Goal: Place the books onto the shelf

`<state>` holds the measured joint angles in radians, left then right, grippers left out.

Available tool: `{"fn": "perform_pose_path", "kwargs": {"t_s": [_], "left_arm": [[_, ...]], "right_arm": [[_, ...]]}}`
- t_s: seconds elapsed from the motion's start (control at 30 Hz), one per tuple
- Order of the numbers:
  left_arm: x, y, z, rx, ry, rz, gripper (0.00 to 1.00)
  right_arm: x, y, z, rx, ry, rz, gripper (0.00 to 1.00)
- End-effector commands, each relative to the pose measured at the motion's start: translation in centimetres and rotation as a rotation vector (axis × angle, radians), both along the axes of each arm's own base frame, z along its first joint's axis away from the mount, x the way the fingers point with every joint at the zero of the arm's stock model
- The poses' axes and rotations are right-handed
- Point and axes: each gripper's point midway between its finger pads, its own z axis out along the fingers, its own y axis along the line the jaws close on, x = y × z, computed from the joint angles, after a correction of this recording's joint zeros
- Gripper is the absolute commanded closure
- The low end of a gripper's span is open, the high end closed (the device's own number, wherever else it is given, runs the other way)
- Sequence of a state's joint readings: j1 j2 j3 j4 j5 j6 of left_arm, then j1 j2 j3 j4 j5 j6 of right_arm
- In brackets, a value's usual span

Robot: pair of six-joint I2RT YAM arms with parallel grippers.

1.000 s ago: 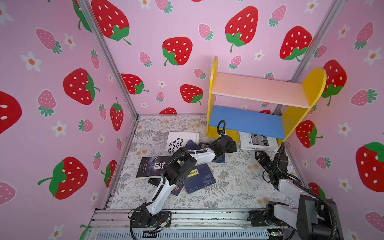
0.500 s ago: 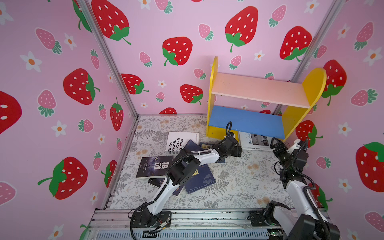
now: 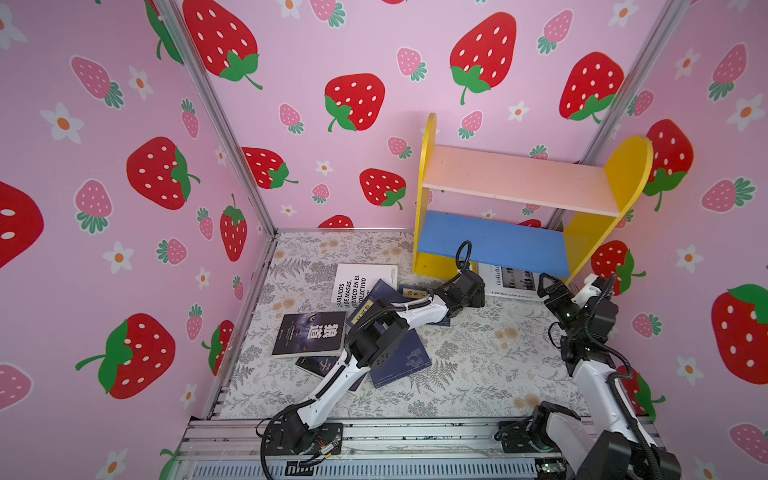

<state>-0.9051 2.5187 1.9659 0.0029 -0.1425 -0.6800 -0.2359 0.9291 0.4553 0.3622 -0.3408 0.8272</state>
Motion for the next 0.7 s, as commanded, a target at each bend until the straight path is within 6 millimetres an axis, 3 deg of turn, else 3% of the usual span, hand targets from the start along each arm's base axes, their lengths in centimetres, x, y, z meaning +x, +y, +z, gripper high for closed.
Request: {"fn": "perform_pose_path", "kwargs": {"t_s": [0.0, 0.17, 0.33, 0.47, 0.67], "left_arm": [[0.5, -0.2, 0.0, 0.006, -0.001, 0.048, 0.30], [0.3, -0.7, -0.2, -0.012, 0.002, 0.039, 0.30], [0.5, -0.9, -0.1, -0.035, 0.002, 0.048, 0.30], [0.6, -1.8, 0.2, -0.069, 0.008, 0.039, 0.30], [0.6, -2.1, 0.8, -0.083, -0.003, 0.023, 0.30]], "right_arm": [[0.0, -0.2, 0.8, -0.030, -0.023, -0.005, 0.09], [-0.2, -0.3, -0.2, -0.035, -0.009, -0.024, 0.10], [-0.6, -0.9, -2.4, -0.005, 0.008, -0.072, 0.11], [-0.6, -1.8, -5.3, 0.001, 0.079, -0.122, 0.11], [0.3, -1.2, -10.5, 0.071, 0.206, -0.086, 0.15]]}}
